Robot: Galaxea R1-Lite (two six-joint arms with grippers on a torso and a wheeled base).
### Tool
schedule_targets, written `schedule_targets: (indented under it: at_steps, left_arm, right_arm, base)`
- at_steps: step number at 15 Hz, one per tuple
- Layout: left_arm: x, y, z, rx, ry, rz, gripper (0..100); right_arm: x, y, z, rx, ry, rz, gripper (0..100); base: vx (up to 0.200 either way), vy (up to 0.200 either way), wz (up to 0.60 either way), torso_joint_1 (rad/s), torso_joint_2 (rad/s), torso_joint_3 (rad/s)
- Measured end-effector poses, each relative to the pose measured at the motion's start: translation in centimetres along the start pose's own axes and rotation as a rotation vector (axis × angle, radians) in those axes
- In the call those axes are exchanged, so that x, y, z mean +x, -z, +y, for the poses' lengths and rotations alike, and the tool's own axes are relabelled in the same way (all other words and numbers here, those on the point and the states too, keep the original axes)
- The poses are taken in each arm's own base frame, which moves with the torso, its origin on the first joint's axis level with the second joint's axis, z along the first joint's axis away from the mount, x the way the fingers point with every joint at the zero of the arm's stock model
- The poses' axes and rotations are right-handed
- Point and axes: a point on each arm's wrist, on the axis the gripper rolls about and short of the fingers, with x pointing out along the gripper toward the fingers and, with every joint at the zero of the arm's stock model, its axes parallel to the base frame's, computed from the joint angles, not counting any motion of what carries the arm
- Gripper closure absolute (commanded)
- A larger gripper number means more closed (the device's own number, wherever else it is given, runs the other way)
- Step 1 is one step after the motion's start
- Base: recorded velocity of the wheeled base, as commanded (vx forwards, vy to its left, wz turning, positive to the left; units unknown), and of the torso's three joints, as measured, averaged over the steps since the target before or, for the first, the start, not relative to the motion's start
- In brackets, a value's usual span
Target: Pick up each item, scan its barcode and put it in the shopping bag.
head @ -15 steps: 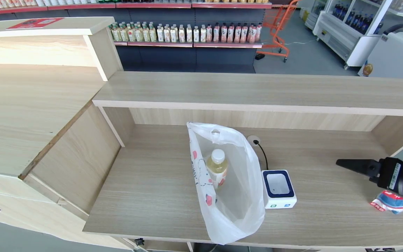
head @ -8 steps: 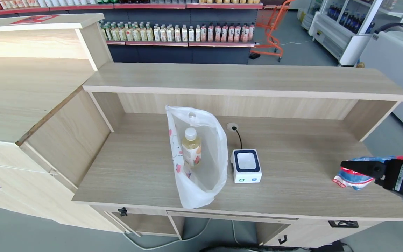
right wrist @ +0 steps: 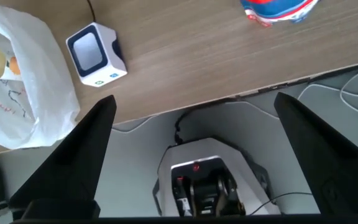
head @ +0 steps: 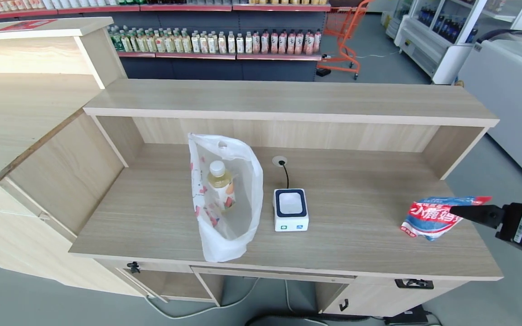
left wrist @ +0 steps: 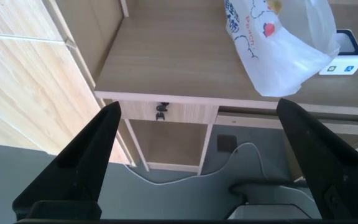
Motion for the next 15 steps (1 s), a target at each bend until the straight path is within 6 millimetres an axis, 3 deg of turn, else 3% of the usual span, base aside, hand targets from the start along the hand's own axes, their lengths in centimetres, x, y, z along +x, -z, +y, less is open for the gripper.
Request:
schedule_targets:
  at_steps: [13,15]
  left_arm:
    - [0.0,0.0,0.0,0.002,0.000,0.000,0]
    - [0.0,0.0,0.0,-0.005,0.000,0.000,0]
  right_arm:
    - [0.4,-1.1,0.1,0.109,0.008,-0.018,0]
    - [0.4,-1.2,0.1,0.166,0.023,0.010,0]
  base:
    - [0.000,-0.200,0.00,0.001,0.00,0.002]
    - [0.000,0.000,0.00,0.000,0.00,0.000]
